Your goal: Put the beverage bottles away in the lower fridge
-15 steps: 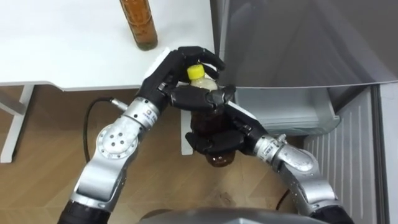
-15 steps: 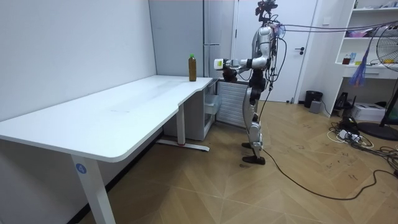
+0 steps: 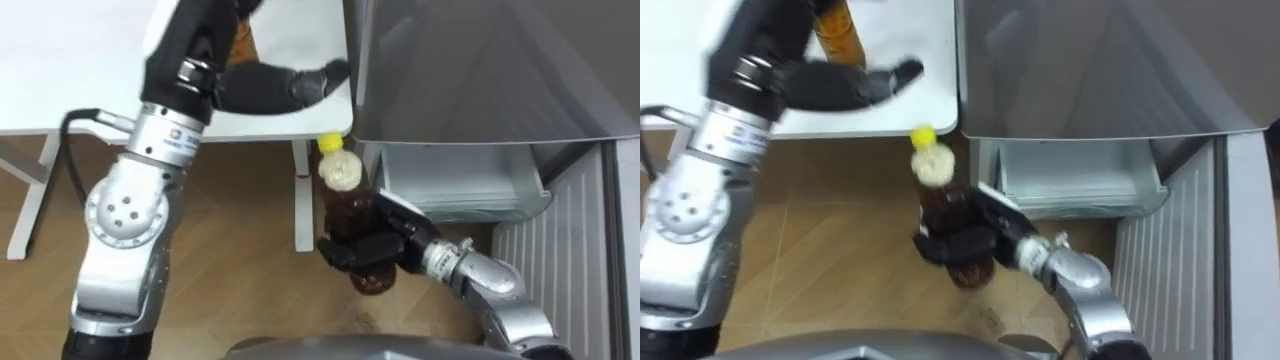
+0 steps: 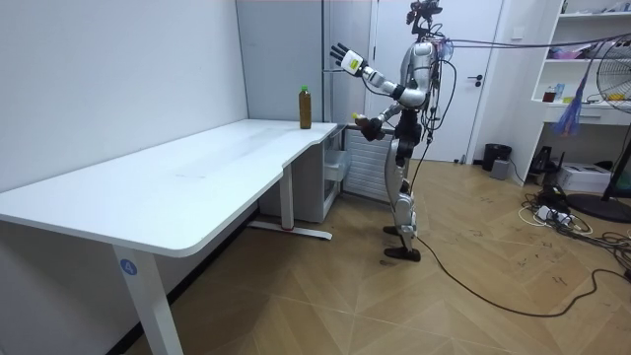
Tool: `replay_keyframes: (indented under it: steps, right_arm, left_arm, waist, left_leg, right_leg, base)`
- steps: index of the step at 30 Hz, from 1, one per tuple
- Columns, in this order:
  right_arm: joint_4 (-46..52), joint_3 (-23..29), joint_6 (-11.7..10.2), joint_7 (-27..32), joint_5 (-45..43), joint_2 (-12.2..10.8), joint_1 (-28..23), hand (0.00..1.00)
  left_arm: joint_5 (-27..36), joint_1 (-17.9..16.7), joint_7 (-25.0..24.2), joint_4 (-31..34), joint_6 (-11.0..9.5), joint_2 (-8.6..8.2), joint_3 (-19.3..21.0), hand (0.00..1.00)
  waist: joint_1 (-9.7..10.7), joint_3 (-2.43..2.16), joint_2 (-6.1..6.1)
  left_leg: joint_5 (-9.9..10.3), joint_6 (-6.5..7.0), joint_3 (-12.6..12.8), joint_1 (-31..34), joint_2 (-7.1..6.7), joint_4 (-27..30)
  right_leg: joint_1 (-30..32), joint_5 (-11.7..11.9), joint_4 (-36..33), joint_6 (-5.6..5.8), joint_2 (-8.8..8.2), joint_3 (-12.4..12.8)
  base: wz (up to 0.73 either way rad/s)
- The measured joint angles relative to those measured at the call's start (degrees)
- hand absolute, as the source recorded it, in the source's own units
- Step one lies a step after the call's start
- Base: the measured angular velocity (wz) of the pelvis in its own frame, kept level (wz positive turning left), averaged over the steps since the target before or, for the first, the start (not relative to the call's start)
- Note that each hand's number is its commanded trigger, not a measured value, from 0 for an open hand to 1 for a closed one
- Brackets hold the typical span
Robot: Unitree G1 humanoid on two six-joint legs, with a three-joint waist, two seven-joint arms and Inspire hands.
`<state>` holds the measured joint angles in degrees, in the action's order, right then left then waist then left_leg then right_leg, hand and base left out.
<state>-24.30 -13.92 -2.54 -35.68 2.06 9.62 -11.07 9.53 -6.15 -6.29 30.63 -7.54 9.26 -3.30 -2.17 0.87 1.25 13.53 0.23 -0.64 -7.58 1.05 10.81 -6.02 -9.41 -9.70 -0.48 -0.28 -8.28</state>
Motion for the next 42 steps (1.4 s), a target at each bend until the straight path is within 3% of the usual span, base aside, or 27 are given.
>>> replay_keyframes:
  steps: [2, 6, 10, 18, 20, 23, 28, 33, 39, 42]
  right_arm:
    - [0.0, -0.03, 2.02, 0.0, -3.22, 0.07, -0.41, 1.0]
    - [0.04, 0.03, 3.01, 0.11, -4.93, -0.1, -0.39, 1.0]
    - [0.03, 0.04, 3.6, 1.01, -4.92, -0.23, -0.39, 1.0]
    - [-1.66, 0.22, 3.39, 3.4, -4.4, -1.43, -0.24, 1.0]
    - [-3.35, 0.26, 3.39, 4.57, -4.33, -1.91, -0.2, 1.0]
    - [-3.95, 1.44, 3.39, 4.88, -4.32, -1.95, -0.35, 1.0]
    - [-3.94, 3.08, 3.38, 4.95, -4.64, -2.07, -0.42, 1.0]
    - [-4.0, 5.25, 3.38, 5.24, -4.24, -1.66, -2.09, 1.0]
    - [-4.0, 5.27, 3.39, 6.29, -4.15, -1.02, -3.53, 1.0]
    - [-4.01, 6.37, 3.54, 6.41, -4.66, -1.22, -3.91, 1.0]
  left_arm:
    - [0.0, -0.05, 0.06, -0.13, 0.25, -0.79, -0.17, 0.0]
    - [-0.06, -0.04, 0.09, -0.11, 0.32, -1.81, -0.19, 0.0]
    - [-0.05, -0.02, 1.15, 0.04, 0.31, -1.92, -0.13, 0.0]
    - [-0.12, 0.04, 3.57, 2.56, -0.1, -1.67, 1.53, 0.0]
    - [-0.17, 0.4, 4.71, 2.6, -0.48, -1.67, 3.25, 0.0]
    - [-0.05, 1.41, 6.89, 2.6, -0.56, -1.67, 5.78, 0.0]
    - [-0.35, 1.61, 11.0, 2.9, -2.38, -1.7, 11.95, 0.0]
    - [-1.22, 1.6, 16.86, 2.75, -2.42, -1.68, 17.33, 0.0]
    - [-1.38, 1.58, 24.62, 2.25, -2.47, -1.57, 21.23, 0.0]
    - [-2.99, 1.5, 27.5, -1.47, -2.57, -1.57, 23.64, 0.0]
  waist:
    - [-0.09, 0.0, -0.01]
    - [-0.06, -0.17, 0.04]
    - [-0.67, -0.87, 0.27]
    - [-1.54, -0.74, -0.11]
    - [-2.08, -0.21, -0.2]
    - [-2.7, 0.07, -0.2]
    - [-3.4, -0.21, -0.1]
    - [-5.66, -0.64, 1.06]
    - [-7.77, -0.52, 1.83]
    - [-8.34, -0.36, 2.04]
  left_leg:
    - [-0.01, -0.02, 0.14, 0.07, 0.03, 0.04]
    - [-0.01, -0.01, 0.16, 0.31, -0.07, 0.14]
    - [-0.02, 0.0, 0.02, 0.87, -0.29, 0.61]
    - [-0.02, 0.0, -1.19, 0.51, -0.34, 0.42]
    - [-0.02, 0.01, -1.09, 0.05, -0.42, 0.36]
    - [-0.02, 0.01, -0.99, 0.12, -0.69, 0.33]
    - [-0.02, 0.03, -0.94, 0.1, -0.7, 0.0]
    - [-0.03, 0.02, -1.35, -0.4, -0.65, 0.02]
    - [-0.03, 0.02, -1.91, -1.6, -0.63, -0.56]
    - [-0.03, 0.03, -1.85, -1.87, -0.78, -0.72]
  right_leg:
    - [0.06, 0.0, 0.0, 0.0, 0.04, -0.02]
    - [0.17, -0.09, 0.01, 0.05, -0.09, -0.13]
    - [0.7, -0.13, -0.21, 0.11, -0.42, -0.51]
    - [-0.09, -0.18, 0.02, 0.19, -0.49, -1.53]
    - [-0.64, -0.24, 0.11, 0.28, -0.56, -1.54]
    - [-0.83, -0.41, 0.32, 0.46, -0.69, -1.48]
    - [-1.02, -0.4, 0.92, 0.52, -0.62, -1.74]
    - [-1.6, -0.4, 1.03, 0.51, -0.61, -1.98]
    - [-2.68, -0.45, 1.22, 0.59, -0.69, -2.89]
    - [-3.08, -0.51, 1.5, 0.67, -0.74, -2.83]
  base:
    - [0.0]
    - [0.01]
    - [0.01]
    - [0.05]
    - [0.0]
    - [0.04]
    - [0.04]
    - [-0.01]
    - [0.01]
    - [0.01]
